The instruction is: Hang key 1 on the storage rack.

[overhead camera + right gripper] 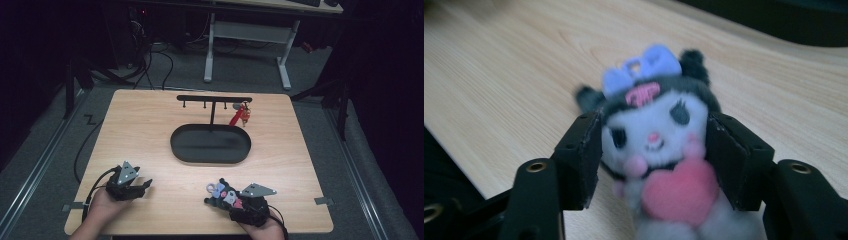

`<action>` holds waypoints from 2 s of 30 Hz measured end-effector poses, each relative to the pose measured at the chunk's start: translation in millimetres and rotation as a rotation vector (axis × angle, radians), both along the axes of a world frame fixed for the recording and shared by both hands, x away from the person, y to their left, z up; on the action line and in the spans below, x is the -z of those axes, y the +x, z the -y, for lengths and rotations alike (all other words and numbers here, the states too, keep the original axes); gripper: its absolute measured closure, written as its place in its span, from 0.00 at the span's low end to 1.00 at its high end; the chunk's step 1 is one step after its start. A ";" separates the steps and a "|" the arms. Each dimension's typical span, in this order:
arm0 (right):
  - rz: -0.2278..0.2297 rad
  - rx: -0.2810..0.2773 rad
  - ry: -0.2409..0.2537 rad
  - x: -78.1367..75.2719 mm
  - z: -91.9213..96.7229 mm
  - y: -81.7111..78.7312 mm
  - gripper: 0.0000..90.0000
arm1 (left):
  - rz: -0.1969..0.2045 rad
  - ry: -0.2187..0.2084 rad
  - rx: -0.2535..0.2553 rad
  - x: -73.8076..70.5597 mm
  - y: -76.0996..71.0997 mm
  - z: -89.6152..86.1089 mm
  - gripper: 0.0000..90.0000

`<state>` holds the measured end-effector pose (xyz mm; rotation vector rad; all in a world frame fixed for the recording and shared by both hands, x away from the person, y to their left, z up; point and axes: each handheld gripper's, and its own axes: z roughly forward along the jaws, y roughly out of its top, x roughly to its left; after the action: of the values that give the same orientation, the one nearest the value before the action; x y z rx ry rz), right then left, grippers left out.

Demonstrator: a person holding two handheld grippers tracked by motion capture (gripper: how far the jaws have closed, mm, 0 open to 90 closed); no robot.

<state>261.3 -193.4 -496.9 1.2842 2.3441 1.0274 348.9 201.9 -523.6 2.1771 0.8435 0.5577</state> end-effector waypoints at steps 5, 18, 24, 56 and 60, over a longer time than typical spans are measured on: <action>-0.007 0.007 -0.013 -0.1 -1.3 3.5 0.56 | -0.004 0.003 -0.005 0.2 -1.2 -2.6 0.39; 0.007 0.224 -0.050 -1.4 50.8 17.7 0.63 | -0.001 -0.005 -0.020 -0.8 -3.5 -8.1 0.39; 0.007 0.356 -0.016 0.0 87.0 20.6 0.62 | 0.001 -0.005 -0.017 -1.1 -2.6 -7.4 0.39; -0.011 0.308 -0.058 -10.2 81.9 17.6 0.25 | 0.001 0.001 -0.015 -0.8 -2.8 -6.8 0.39; -0.026 0.296 -0.087 -6.9 80.3 20.7 0.25 | 0.002 -0.001 -0.019 -0.9 -2.4 -8.1 0.39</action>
<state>282.0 -273.7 -490.0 1.5580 2.1070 0.8105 346.6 209.9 -522.7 2.1695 0.8646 0.5685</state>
